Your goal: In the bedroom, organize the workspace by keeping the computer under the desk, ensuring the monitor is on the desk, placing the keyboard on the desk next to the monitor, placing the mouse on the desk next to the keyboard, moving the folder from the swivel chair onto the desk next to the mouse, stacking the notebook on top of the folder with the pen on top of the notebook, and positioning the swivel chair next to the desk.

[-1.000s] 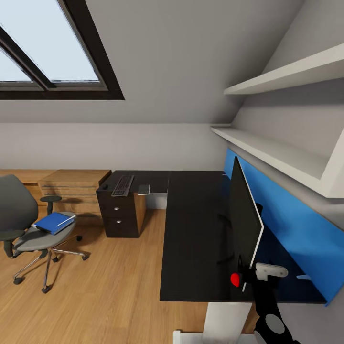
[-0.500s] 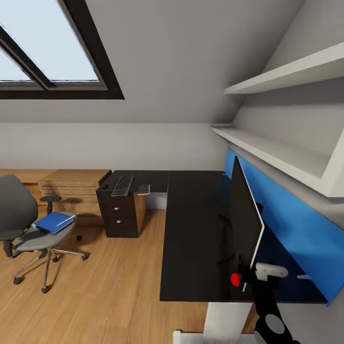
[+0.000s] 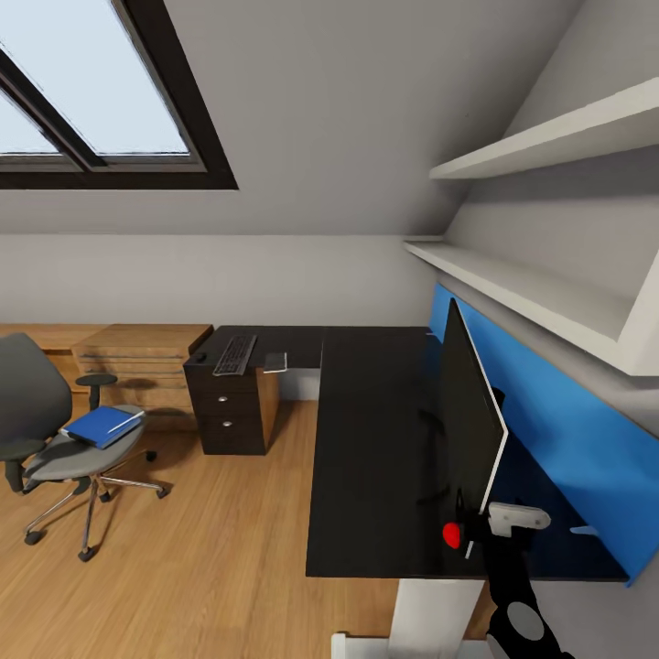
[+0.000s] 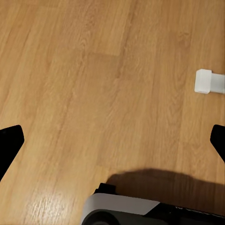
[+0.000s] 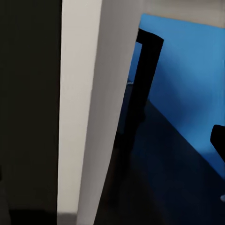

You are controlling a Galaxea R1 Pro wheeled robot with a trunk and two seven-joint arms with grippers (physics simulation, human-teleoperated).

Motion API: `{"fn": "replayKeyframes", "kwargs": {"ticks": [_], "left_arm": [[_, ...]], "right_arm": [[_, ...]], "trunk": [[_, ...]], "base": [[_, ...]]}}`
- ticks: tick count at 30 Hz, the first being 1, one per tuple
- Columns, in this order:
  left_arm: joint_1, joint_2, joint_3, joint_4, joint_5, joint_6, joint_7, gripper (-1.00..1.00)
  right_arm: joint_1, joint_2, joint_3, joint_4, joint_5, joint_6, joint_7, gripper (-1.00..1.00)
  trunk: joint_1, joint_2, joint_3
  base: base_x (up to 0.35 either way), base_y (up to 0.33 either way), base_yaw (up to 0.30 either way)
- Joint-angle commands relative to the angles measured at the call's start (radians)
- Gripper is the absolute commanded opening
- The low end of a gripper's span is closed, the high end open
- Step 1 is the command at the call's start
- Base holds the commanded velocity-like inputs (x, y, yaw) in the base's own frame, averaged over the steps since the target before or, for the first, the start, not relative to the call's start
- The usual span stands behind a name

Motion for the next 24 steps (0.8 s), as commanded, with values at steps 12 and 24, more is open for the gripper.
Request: {"fn": "replayKeyframes", "kwargs": {"ticks": [12,24], "left_arm": [[0.000,0.001,-0.001,-0.001,0.003,-0.002,0.003,1.00],[0.000,0.001,0.000,0.000,0.003,-0.002,0.003,1.00]], "right_arm": [[-0.002,-0.001,0.003,0.000,-0.006,-0.010,-0.005,1.00],[-0.002,-0.001,0.002,-0.001,-0.004,-0.010,-0.005,1.00]], "trunk": [[0.000,-0.001,-0.002],[0.000,-0.001,-0.002]], "base": [[0.122,0.000,0.000],[0.017,0.000,0.000]]}}
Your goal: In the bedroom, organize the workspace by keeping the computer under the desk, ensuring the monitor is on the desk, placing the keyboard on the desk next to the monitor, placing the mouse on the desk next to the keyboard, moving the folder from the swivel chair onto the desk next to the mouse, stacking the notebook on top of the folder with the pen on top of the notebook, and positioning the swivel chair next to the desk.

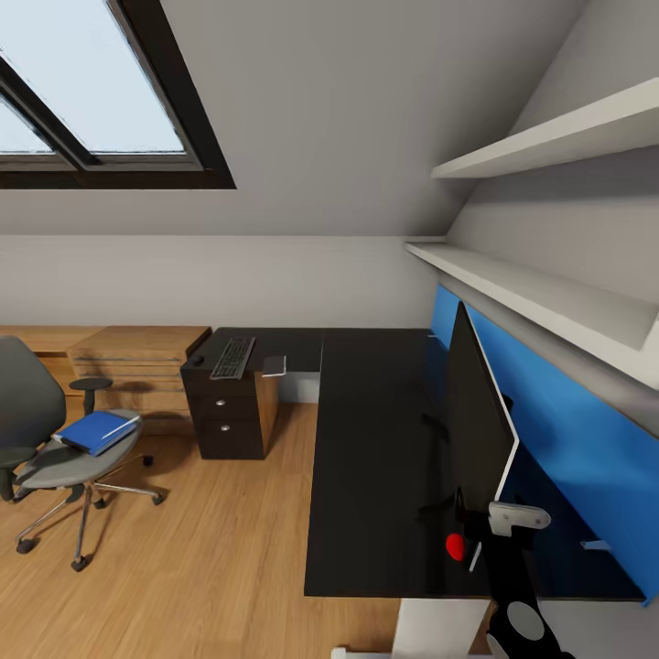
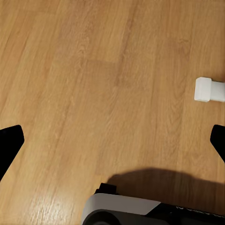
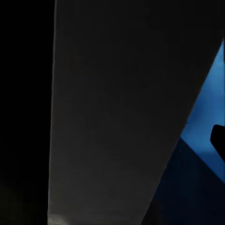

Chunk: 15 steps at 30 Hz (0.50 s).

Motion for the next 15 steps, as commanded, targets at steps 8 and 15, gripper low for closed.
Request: {"fn": "replayKeyframes", "kwargs": {"ticks": [8,15], "left_arm": [[0.000,0.001,-0.002,0.001,0.007,-0.002,0.004,1.00],[0.000,0.002,-0.002,0.001,0.007,-0.001,0.004,1.00]], "right_arm": [[-0.002,-0.001,0.004,0.001,-0.014,-0.010,-0.005,1.00],[-0.002,-0.001,0.004,0.001,-0.014,-0.010,-0.005,1.00]], "trunk": [[0.001,-0.001,-0.002],[0.001,-0.001,-0.002]], "base": [[0.221,0.000,0.000],[0.183,0.000,0.000]]}}
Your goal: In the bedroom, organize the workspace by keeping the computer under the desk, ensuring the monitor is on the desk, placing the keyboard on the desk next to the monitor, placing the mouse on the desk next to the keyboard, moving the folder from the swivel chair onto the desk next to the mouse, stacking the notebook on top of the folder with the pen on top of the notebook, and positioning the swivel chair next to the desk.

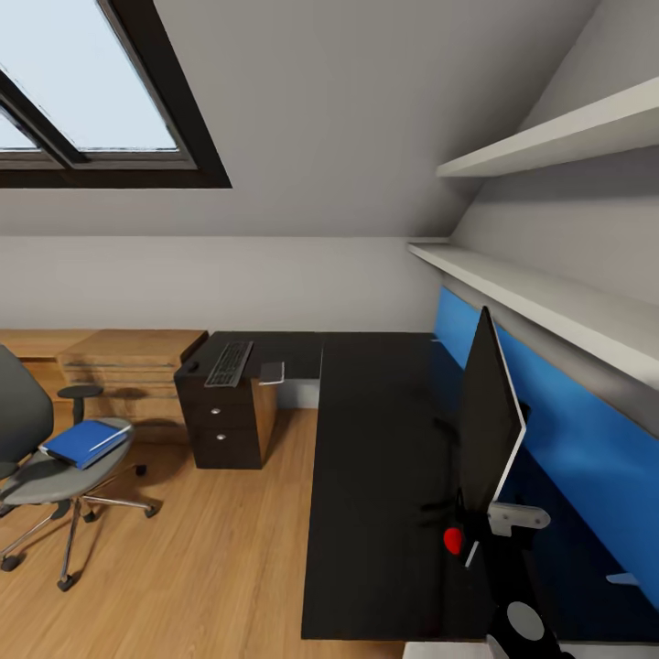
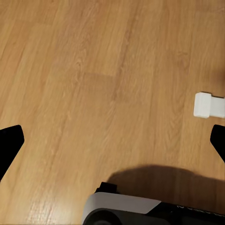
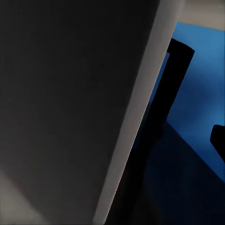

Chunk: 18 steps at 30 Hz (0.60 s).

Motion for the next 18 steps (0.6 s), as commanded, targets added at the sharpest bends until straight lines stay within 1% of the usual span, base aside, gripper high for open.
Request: {"fn": "replayKeyframes", "kwargs": {"ticks": [1,4,9,14,18], "left_arm": [[0.000,0.000,-0.003,-0.001,0.006,-0.002,0.004,1.00],[0.000,0.000,-0.003,-0.001,0.006,-0.002,0.004,1.00],[0.000,-0.001,-0.003,-0.001,0.006,-0.002,0.004,1.00],[0.000,-0.001,-0.004,-0.001,0.006,-0.002,0.004,1.00],[0.000,-0.001,-0.003,-0.001,0.006,-0.002,0.005,1.00]], "right_arm": [[-0.002,-0.001,0.004,0.000,-0.013,-0.010,-0.005,1.00],[-0.002,-0.001,0.004,0.000,-0.013,-0.010,-0.005,1.00],[-0.002,-0.001,0.004,-0.001,-0.013,-0.010,-0.005,1.00],[-0.002,-0.001,0.004,-0.001,-0.013,-0.010,-0.005,1.00],[-0.002,-0.001,0.004,-0.001,-0.013,-0.010,-0.005,1.00]], "trunk": [[0.001,-0.001,-0.002],[0.001,-0.001,-0.002],[0.001,-0.001,-0.002],[0.001,-0.001,-0.002],[0.001,-0.001,-0.002]], "base": [[0.197,0.000,0.000],[0.211,0.000,0.000],[0.047,0.000,0.000],[-0.231,0.000,0.000],[-0.047,0.000,0.000]]}}
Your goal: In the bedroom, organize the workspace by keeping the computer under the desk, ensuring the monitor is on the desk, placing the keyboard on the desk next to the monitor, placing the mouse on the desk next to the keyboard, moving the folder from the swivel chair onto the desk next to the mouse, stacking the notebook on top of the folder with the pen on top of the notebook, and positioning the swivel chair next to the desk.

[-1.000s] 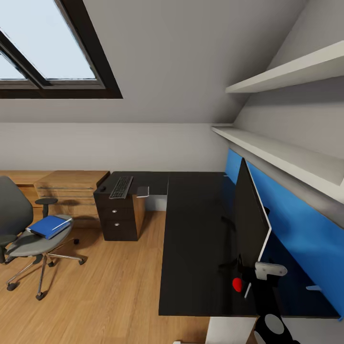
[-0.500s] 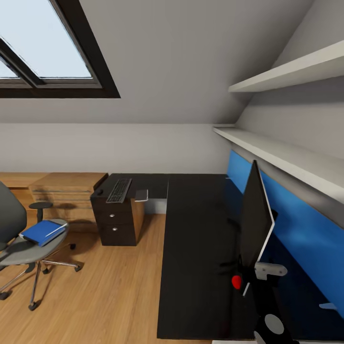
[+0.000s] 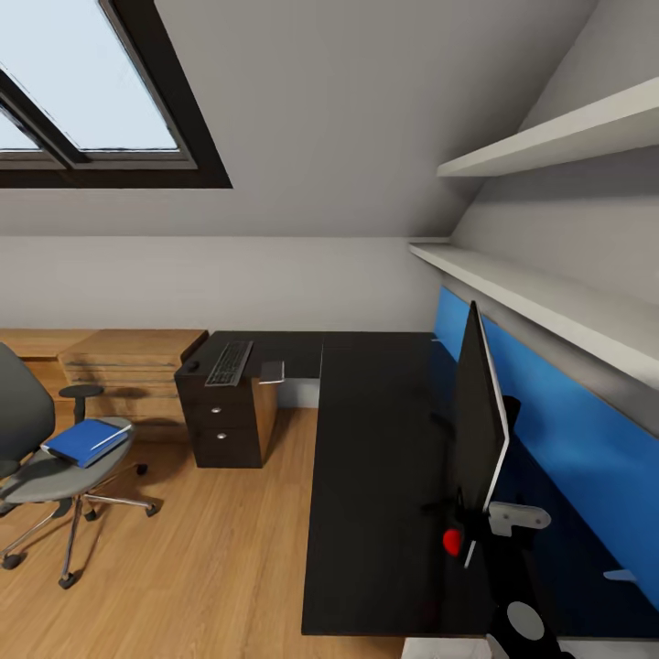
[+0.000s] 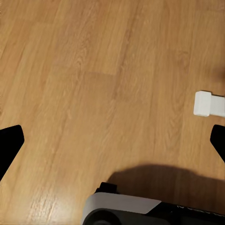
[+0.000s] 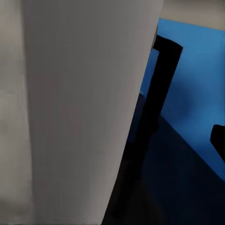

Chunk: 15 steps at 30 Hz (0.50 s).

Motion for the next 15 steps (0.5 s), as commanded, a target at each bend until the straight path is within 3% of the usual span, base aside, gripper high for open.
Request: {"fn": "replayKeyframes", "kwargs": {"ticks": [1,7,15], "left_arm": [[0.000,0.001,-0.003,-0.001,0.006,-0.002,0.005,1.00],[0.001,0.000,-0.002,-0.001,0.006,-0.002,0.005,1.00],[0.001,0.000,-0.002,-0.001,0.004,-0.003,0.005,1.00]], "right_arm": [[-0.002,-0.001,0.004,0.000,-0.010,-0.010,-0.005,1.00],[-0.002,-0.001,0.004,0.000,-0.010,-0.010,-0.005,1.00],[-0.002,-0.001,0.005,0.000,-0.010,-0.010,-0.005,1.00]], "trunk": [[0.000,-0.001,-0.002],[0.000,-0.001,-0.002],[0.000,-0.001,-0.002]], "base": [[-0.015,0.000,0.000],[-0.004,-0.011,0.000],[0.000,-0.121,0.000]]}}
